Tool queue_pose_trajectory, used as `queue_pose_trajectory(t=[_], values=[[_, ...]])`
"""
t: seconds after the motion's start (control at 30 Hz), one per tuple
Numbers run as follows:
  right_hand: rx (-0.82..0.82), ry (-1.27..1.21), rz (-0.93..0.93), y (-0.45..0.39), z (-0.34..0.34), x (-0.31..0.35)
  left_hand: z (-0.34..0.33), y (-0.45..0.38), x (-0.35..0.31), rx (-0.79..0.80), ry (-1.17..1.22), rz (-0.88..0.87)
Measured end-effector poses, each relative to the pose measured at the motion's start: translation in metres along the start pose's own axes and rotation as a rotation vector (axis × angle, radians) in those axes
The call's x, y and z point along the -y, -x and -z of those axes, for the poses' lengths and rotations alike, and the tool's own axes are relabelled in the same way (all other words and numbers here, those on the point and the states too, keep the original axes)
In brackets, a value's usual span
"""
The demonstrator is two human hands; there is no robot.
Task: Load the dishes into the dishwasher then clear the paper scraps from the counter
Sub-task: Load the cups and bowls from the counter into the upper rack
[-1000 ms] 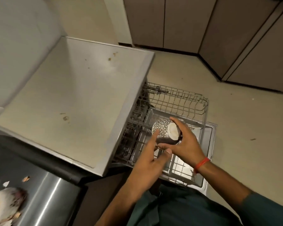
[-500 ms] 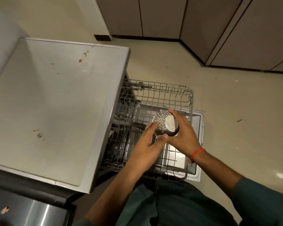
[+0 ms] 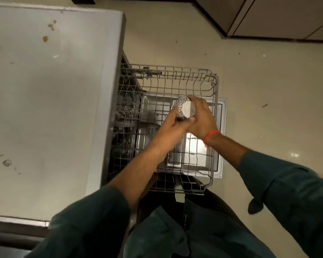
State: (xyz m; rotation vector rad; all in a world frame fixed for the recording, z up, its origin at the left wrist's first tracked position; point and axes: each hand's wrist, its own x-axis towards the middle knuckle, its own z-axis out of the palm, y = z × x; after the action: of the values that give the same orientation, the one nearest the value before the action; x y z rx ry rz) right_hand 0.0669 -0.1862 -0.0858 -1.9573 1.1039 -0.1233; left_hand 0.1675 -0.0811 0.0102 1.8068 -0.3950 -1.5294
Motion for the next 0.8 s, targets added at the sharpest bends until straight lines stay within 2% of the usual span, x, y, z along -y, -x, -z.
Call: queue_pose_trajectory(t=[0.23, 0.57, 0.8], values=[[0.043, 0.064, -0.023, -0.041, -0.019, -0.023, 0.000, -0.050, 0.018, 0.008, 0.030, 0.079], [-0.026, 0.189, -0.033, -0.091, -0.042, -0.065, 0.001, -0.125, 0.028, -0.011, 0.097, 0.109], [-0.031, 0.211, -0.065, -0.117, -0.068, -0.081, 0.001, -0.140, 0.045, -0.055, 0.129, 0.176]])
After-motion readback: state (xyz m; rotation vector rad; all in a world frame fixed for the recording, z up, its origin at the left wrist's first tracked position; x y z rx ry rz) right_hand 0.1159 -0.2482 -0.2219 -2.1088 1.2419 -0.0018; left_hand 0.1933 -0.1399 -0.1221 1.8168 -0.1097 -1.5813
